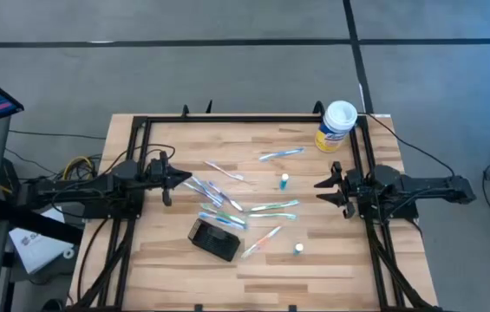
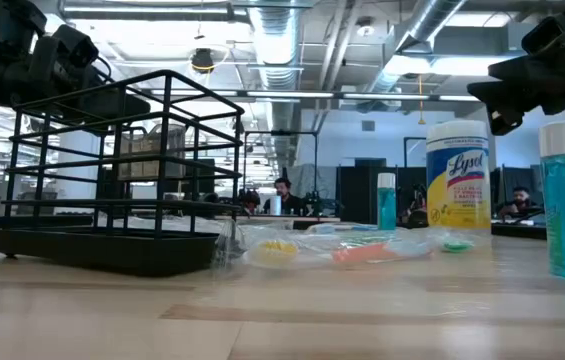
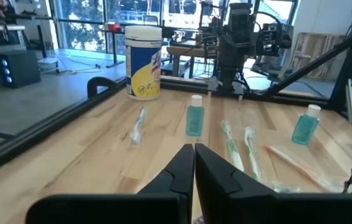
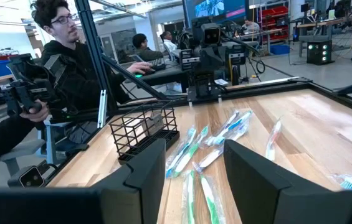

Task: Pick & Place toothbrushing station
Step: Put the orange toothbrush into the mesh organizer

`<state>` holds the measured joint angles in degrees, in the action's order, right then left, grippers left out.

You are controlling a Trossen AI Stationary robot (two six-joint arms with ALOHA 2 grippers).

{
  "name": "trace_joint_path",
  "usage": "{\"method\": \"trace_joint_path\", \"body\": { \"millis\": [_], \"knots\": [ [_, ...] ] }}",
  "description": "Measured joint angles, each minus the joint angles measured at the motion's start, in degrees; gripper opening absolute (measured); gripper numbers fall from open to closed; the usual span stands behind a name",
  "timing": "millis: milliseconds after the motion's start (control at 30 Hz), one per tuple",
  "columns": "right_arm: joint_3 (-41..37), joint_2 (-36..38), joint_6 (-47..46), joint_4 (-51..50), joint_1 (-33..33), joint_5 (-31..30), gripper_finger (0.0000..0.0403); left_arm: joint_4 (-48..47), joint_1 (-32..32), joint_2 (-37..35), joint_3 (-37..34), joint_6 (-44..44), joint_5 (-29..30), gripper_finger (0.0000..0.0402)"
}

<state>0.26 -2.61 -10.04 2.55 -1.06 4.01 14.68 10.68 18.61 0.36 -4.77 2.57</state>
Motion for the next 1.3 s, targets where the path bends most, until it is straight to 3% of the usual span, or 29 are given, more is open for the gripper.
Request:
{"method": "trace_joint_path", "body": {
  "millis": [200, 300, 433, 800, 1033, 1300],
  "knots": [
    [0.0, 0.0, 0.0, 0.02, 0.02, 0.0, 0.0154, -7.2, 0.43, 4.76, 5.97, -1.52, 1.63, 0.0008],
    [0.0, 0.0, -0.02, 0.02, 0.02, 0.0, 0.0154, -13.66, 1.75, 10.96, 11.23, -0.79, 3.6, 0.0008],
    [0.01, 0.0, -0.02, 0.02, 0.02, 0.0, 0.0154, -14.62, 5.53, 21.25, 16.87, 4.98, 4.5, 0.0008],
    [0.0, 0.0, -0.02, 0.02, 0.02, 0.0, 0.0154, -22.59, 15.41, 51.48, 39.07, 15.31, -7.55, 0.0004],
    [0.0, 0.0, -0.02, 0.02, 0.02, 0.02, 0.0154, -34.73, 15.6, 64.14, 51.56, 22.39, -8.64, 0.0004],
    [0.0, 0.0, 0.0, 0.04, 0.02, 0.0, 0.0154, -36.36, 13.28, 72.05, 57.85, 24.08, -8.66, 0.0007]
  ]
}}
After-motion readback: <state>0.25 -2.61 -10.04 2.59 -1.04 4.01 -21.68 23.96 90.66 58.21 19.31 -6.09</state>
